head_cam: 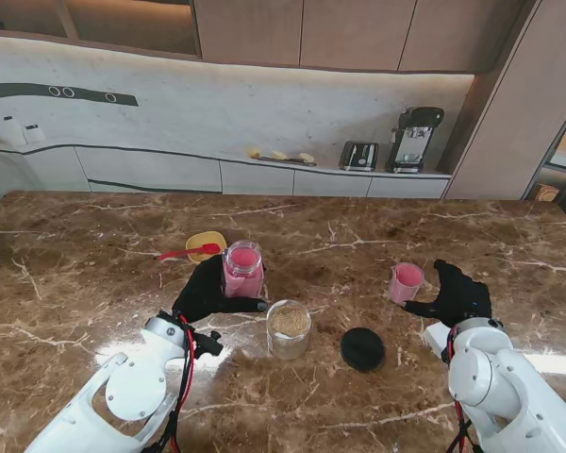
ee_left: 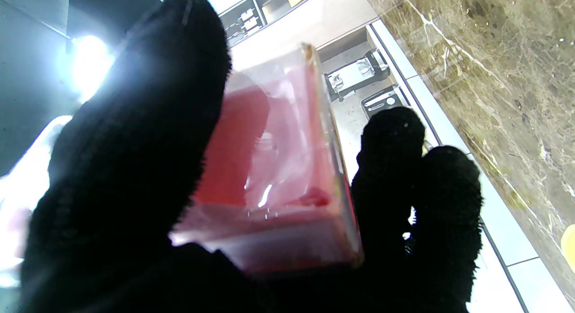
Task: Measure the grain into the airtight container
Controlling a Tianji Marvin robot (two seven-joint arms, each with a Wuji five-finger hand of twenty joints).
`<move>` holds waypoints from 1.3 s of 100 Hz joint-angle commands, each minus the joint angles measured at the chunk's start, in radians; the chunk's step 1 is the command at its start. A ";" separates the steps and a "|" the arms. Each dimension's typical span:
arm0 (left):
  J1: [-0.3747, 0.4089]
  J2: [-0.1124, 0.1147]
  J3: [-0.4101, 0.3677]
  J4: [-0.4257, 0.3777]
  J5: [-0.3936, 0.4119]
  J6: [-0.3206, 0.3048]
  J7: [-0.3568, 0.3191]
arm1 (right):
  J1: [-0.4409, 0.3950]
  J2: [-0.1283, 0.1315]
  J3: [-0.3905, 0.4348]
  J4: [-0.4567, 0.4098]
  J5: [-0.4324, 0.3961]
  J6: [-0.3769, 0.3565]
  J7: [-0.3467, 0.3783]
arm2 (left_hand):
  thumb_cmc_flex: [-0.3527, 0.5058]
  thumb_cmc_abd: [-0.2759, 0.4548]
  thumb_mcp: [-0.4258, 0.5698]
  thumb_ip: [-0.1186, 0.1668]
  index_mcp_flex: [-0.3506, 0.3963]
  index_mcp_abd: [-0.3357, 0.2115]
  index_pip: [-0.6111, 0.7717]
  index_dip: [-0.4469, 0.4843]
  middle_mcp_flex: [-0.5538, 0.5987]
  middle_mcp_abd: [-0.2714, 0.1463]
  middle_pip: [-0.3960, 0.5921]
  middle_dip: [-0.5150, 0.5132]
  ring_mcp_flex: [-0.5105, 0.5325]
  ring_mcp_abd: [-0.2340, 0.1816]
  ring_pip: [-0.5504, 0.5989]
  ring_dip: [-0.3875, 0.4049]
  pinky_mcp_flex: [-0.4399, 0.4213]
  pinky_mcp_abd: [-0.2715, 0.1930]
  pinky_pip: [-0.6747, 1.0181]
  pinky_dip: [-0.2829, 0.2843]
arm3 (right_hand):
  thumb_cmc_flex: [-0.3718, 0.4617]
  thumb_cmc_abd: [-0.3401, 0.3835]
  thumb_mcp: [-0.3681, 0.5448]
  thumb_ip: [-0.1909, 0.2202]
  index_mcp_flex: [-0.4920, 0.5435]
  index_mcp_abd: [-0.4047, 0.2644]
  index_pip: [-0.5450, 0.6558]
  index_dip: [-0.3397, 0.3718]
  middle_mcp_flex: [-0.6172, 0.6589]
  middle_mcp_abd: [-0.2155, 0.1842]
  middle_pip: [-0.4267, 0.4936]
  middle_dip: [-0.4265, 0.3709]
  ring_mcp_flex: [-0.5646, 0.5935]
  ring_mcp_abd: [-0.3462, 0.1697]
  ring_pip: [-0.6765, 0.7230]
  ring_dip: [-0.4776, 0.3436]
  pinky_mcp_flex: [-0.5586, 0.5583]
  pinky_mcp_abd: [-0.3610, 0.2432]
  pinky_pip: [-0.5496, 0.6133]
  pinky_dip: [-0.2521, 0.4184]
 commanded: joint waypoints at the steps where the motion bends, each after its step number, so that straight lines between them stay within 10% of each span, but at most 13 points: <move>1: 0.002 -0.004 0.005 0.004 0.000 0.003 0.003 | 0.007 -0.007 0.009 0.031 -0.045 -0.013 0.024 | 0.203 0.504 0.183 -0.040 0.224 -0.172 0.231 0.023 0.124 -0.092 0.112 0.039 0.059 -0.042 0.034 0.000 0.011 -0.018 0.058 0.000 | 0.029 -0.003 -0.042 0.012 -0.034 0.013 -0.062 0.009 -0.049 0.000 -0.045 -0.010 -0.084 -0.027 -0.022 -0.033 -0.054 -0.036 -0.046 0.044; 41: -0.011 -0.003 0.014 0.011 -0.002 0.006 -0.004 | 0.077 -0.001 0.038 0.144 0.081 -0.083 0.094 | 0.201 0.503 0.183 -0.041 0.224 -0.175 0.233 0.022 0.126 -0.092 0.112 0.041 0.063 -0.048 0.036 0.000 0.020 -0.023 0.063 -0.003 | 0.055 0.014 -0.096 -0.004 0.059 -0.144 -0.093 0.033 -0.071 -0.007 -0.232 -0.017 -0.158 -0.042 -0.214 -0.069 -0.121 -0.068 -0.173 0.094; 62: -0.014 -0.004 0.017 0.016 -0.002 0.007 -0.004 | 0.105 0.015 0.014 0.166 0.071 -0.092 0.171 | 0.199 0.501 0.185 -0.041 0.225 -0.175 0.234 0.022 0.128 -0.092 0.113 0.042 0.065 -0.047 0.038 0.000 0.021 -0.022 0.066 -0.004 | 0.021 0.004 -0.064 0.001 0.223 -0.180 -0.104 -0.132 -0.066 -0.024 -0.255 -0.060 -0.155 -0.052 -0.233 -0.099 -0.106 -0.071 -0.239 0.130; 130: -0.015 -0.002 0.009 0.020 -0.002 0.024 -0.011 | 0.248 0.024 -0.100 0.290 0.091 -0.167 0.205 | 0.197 0.498 0.191 -0.043 0.224 -0.175 0.235 0.019 0.129 -0.090 0.111 0.044 0.068 -0.047 0.042 0.001 0.026 -0.022 0.074 -0.008 | -0.070 -0.020 0.049 0.024 0.086 -0.148 -0.142 -0.222 -0.062 -0.020 -0.279 -0.193 -0.152 -0.058 -0.246 -0.162 -0.092 -0.079 -0.289 0.122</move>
